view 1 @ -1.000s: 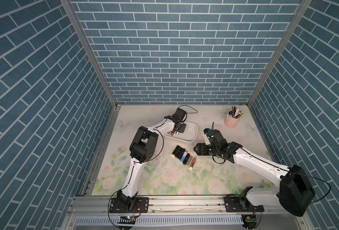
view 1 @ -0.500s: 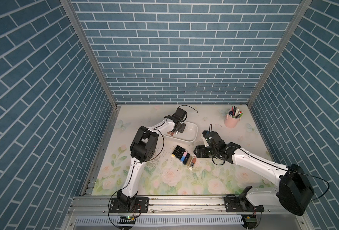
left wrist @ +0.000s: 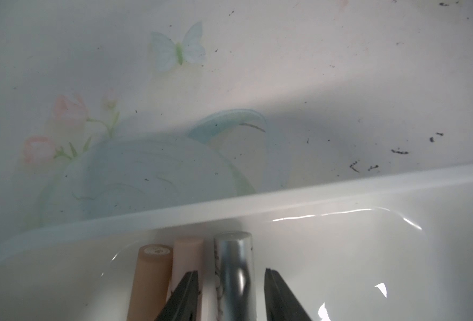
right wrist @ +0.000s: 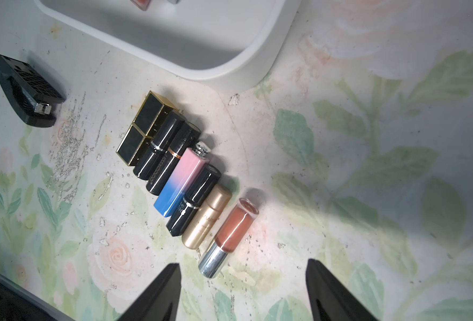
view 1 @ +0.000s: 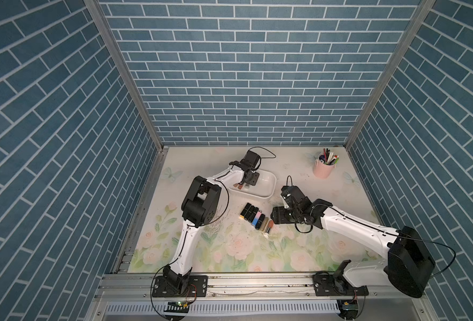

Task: Put the lipstick into the storage box
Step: Place the lipstick in the storage box, then pick up the lipstick at the center of the board.

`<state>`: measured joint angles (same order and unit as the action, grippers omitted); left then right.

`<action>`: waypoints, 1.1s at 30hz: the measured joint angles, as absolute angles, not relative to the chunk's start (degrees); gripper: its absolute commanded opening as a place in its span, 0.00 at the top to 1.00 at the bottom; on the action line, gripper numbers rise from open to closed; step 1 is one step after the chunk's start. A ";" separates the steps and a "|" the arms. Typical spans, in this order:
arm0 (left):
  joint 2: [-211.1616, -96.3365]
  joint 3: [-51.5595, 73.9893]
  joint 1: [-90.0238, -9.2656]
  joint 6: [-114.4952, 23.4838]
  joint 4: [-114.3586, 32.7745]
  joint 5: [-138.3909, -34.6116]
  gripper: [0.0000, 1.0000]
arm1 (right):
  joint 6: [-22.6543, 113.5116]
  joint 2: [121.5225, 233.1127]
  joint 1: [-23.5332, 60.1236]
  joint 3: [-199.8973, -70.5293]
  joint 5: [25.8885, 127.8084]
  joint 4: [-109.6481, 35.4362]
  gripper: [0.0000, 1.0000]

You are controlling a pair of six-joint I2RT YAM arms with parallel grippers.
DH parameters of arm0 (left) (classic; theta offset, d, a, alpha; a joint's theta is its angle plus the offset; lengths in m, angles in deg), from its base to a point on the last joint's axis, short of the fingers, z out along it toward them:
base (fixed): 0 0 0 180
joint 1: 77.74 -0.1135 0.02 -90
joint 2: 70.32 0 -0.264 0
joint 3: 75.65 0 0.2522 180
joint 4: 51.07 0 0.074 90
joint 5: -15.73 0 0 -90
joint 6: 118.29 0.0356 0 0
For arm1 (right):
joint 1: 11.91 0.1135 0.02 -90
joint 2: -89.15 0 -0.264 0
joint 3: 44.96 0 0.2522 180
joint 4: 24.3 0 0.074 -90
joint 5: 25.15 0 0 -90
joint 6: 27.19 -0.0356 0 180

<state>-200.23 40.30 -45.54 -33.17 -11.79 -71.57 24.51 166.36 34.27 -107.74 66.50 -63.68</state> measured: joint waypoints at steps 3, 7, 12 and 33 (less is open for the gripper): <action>-198.08 39.52 -45.56 -33.91 -11.42 -72.69 0.51 | 23.31 167.56 35.77 -107.74 66.39 -63.60 0.30; -189.41 36.17 -45.54 -35.23 -11.55 -74.11 0.46 | 22.02 170.95 37.63 -107.74 66.30 -63.29 0.34; -175.72 31.19 -45.56 -36.91 -13.76 -75.62 0.43 | 21.12 174.89 39.07 -107.74 65.91 -63.33 0.39; -158.33 14.36 -48.03 -42.02 -16.51 -82.26 0.40 | 21.03 180.81 40.58 -110.40 65.49 -62.92 0.45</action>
<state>-158.33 14.36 -48.03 -42.02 -16.51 -82.26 21.03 180.81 40.58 -110.40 65.49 -62.92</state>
